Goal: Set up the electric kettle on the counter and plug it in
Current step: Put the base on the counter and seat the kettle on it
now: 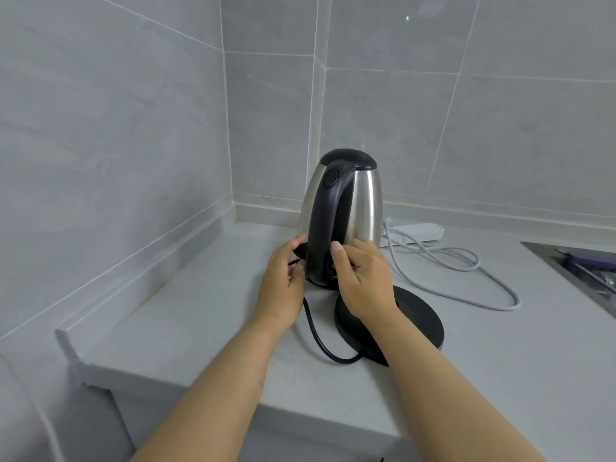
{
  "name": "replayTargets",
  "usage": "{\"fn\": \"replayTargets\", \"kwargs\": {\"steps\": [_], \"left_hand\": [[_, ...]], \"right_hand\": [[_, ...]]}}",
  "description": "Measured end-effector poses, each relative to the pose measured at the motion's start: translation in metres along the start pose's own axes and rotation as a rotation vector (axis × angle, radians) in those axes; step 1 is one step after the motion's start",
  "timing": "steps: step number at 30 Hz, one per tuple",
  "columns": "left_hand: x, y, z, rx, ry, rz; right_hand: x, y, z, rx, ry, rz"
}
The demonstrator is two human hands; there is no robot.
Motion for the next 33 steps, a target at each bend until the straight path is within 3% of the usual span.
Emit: {"fn": "replayTargets", "kwargs": {"steps": [4, 10, 14, 23, 27, 30, 33], "left_hand": [[-0.002, 0.002, -0.004, 0.0, 0.026, -0.016], [-0.002, 0.001, -0.008, -0.005, 0.083, -0.021], [-0.001, -0.005, -0.02, -0.003, 0.208, -0.054], [-0.01, -0.022, -0.065, 0.115, 0.555, -0.195], [-0.019, -0.033, -0.078, 0.018, 0.68, -0.297], [-0.024, -0.036, -0.081, -0.066, 0.731, -0.335], [-0.027, -0.023, -0.086, 0.144, 0.709, -0.329]], "right_hand": [[-0.005, -0.005, -0.004, 0.032, 0.06, -0.046], [-0.016, -0.018, -0.004, -0.203, 0.18, -0.097], [-0.018, -0.021, -0.007, -0.235, 0.22, -0.11], [-0.017, -0.005, -0.001, -0.128, 0.117, 0.006], [-0.017, -0.007, 0.002, -0.135, 0.079, -0.011], [-0.018, -0.011, 0.005, -0.134, 0.058, -0.045], [-0.02, -0.017, 0.007, -0.12, 0.034, -0.091]]}}
Point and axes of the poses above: each hand's wrist, its own x-axis towards the middle knuckle, its own z-axis out of the palm, y = z × x, the point moved 10 cm from there along x, towards the middle knuckle, and after that the axes turned 7 degrees about z, right-handed, at the moved point
